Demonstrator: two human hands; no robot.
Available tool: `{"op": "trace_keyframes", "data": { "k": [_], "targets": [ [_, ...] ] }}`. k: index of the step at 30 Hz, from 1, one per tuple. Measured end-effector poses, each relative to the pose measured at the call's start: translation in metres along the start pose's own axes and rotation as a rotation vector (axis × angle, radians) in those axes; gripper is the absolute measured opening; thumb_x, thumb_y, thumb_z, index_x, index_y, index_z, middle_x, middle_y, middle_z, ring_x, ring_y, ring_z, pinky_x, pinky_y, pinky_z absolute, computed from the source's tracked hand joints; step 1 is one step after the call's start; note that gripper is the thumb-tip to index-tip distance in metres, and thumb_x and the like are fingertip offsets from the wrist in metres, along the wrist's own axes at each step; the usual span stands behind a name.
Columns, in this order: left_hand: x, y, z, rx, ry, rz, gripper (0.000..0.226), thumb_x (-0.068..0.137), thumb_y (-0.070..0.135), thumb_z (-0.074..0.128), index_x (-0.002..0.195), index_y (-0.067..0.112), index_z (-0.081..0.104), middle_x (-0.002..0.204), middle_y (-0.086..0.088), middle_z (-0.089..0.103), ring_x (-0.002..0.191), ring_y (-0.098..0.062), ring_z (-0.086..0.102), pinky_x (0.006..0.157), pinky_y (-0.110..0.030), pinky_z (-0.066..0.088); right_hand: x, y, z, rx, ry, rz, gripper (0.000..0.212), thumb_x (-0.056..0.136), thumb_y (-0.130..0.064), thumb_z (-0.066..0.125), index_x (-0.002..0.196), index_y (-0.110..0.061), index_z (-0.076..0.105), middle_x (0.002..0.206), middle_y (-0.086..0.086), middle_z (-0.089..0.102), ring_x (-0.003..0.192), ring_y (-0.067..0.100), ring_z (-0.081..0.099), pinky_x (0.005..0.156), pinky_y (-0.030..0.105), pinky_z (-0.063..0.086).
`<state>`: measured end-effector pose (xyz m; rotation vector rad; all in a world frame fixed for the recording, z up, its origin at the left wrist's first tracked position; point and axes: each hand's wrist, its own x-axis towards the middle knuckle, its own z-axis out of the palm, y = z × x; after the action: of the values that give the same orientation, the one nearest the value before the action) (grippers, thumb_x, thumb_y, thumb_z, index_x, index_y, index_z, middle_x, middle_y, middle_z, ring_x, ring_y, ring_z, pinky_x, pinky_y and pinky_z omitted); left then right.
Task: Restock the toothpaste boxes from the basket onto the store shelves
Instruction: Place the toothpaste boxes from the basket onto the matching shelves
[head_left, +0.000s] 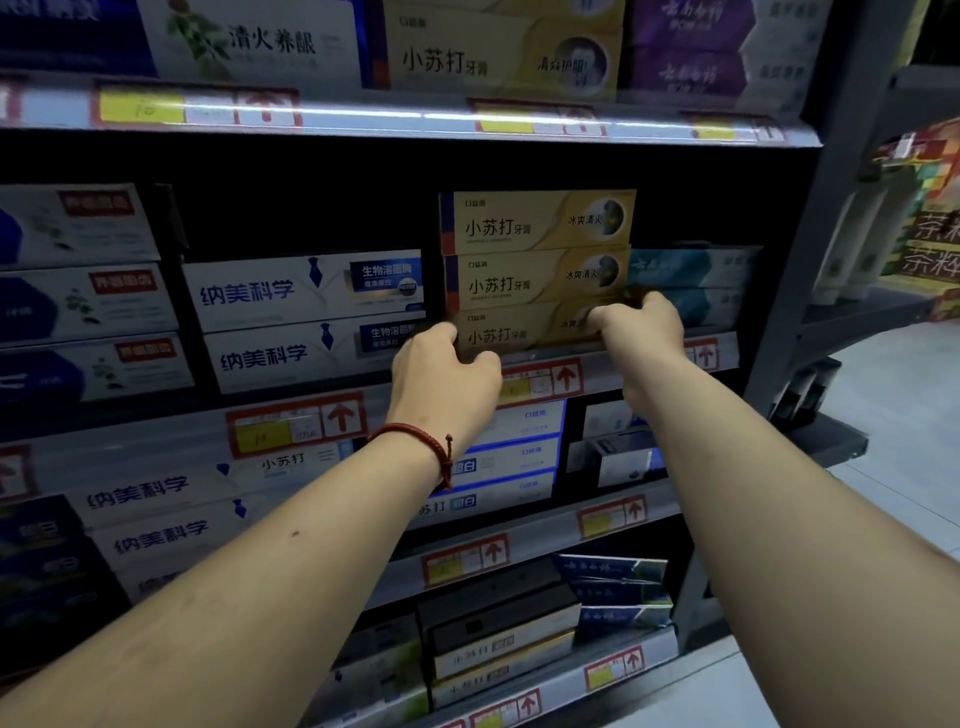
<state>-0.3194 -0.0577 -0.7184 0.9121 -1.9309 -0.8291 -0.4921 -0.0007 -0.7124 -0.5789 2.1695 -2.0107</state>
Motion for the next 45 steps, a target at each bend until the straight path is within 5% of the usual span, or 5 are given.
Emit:
{"op": "trace_keyframes", "data": {
  "k": [18,24,30,35,45],
  "targets": [
    [0.010,0.003,-0.001,-0.030,0.067,0.024,0.036,0.094,0.022,0.058,0.129,0.017,0.057,0.122,-0.002,0.060,0.112,-0.026,0.059,0.090,-0.038,0.055,0.004,-0.002,0.000,0.056,0.029,-0.036,0.057,0.083,-0.015,0.066,0.138,-0.016,0.051,0.134,0.008,0.060,0.117,0.029,0.057,0.094,0.044,0.051],
    [0.021,0.020,-0.005,-0.013,0.096,0.168,0.024,0.092,0.020,0.058,0.115,0.015,0.053,0.113,-0.003,0.057,0.091,-0.017,0.056,0.068,-0.023,0.044,0.002,-0.024,0.002,0.057,0.069,-0.158,0.073,0.072,-0.028,0.061,0.143,-0.020,0.047,0.135,0.008,0.060,0.112,0.030,0.062,0.091,0.050,0.058],
    [0.026,0.026,-0.013,-0.081,0.073,0.125,0.017,0.094,0.019,0.061,0.110,0.020,0.054,0.108,0.007,0.059,0.085,-0.005,0.056,0.056,-0.007,0.038,-0.001,-0.031,0.003,0.078,0.050,-0.138,0.033,0.085,-0.015,0.063,0.117,-0.013,0.058,0.110,0.012,0.065,0.088,0.025,0.061,0.078,0.040,0.054],
    [0.019,0.024,-0.018,-0.051,-0.065,0.137,0.035,0.091,0.021,0.061,0.123,0.020,0.047,0.115,0.001,0.062,0.098,-0.019,0.062,0.084,-0.042,0.059,-0.002,-0.029,0.003,0.098,0.028,-0.120,0.070,0.075,-0.022,0.062,0.144,-0.018,0.047,0.134,0.011,0.061,0.113,0.032,0.062,0.095,0.051,0.056],
    [-0.009,-0.002,-0.062,-0.064,0.132,0.111,0.054,0.096,0.018,0.058,0.148,0.019,0.045,0.143,0.003,0.053,0.129,-0.016,0.050,0.106,-0.030,0.043,-0.069,-0.038,0.032,0.089,0.054,-0.223,0.052,0.092,-0.011,0.061,0.142,-0.024,0.053,0.132,-0.001,0.060,0.110,0.017,0.058,0.087,0.034,0.052]
  ]
}}
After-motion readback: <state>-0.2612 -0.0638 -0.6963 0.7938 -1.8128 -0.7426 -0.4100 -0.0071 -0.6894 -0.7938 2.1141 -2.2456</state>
